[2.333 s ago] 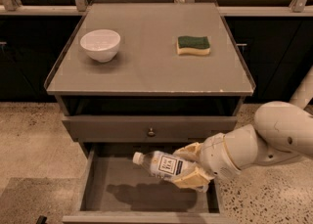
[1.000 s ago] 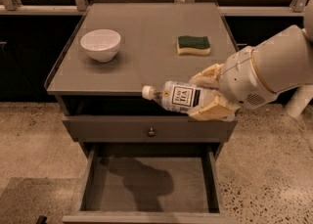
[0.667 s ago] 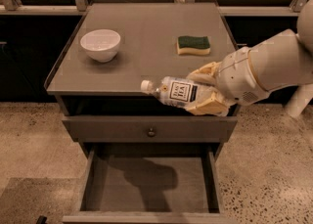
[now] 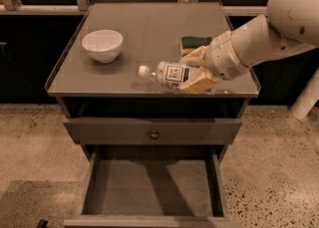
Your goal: Pick blue plastic bottle from middle drawer and place on counter
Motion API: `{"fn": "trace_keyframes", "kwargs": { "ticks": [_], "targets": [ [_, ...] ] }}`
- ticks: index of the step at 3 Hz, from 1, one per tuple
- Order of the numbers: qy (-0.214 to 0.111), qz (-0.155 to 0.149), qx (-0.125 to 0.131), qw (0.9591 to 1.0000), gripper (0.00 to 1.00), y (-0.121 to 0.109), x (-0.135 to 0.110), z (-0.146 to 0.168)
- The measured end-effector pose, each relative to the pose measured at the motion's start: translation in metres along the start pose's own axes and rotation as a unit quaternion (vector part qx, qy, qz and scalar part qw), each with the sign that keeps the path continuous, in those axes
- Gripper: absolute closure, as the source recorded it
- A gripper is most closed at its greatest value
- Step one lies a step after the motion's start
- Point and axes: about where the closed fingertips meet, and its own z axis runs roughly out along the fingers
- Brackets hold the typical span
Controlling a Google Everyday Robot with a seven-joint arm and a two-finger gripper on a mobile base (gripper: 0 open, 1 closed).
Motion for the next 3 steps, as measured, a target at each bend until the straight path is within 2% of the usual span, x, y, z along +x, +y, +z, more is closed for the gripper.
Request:
{"fn": "trace_keyframes", "kwargs": {
  "ticks": [1, 2, 3],
  "targets": [
    [0.005, -0.016, -0.013, 0.9998, 1.00, -0.035, -0.003, 0.017],
    [0.007, -0.018, -0.021, 0.9996, 1.00, -0.058, -0.003, 0.030],
    [0.005, -0.020, -0.019, 0.9996, 0.81, -0.061, -0.005, 0.030]
  ]
}}
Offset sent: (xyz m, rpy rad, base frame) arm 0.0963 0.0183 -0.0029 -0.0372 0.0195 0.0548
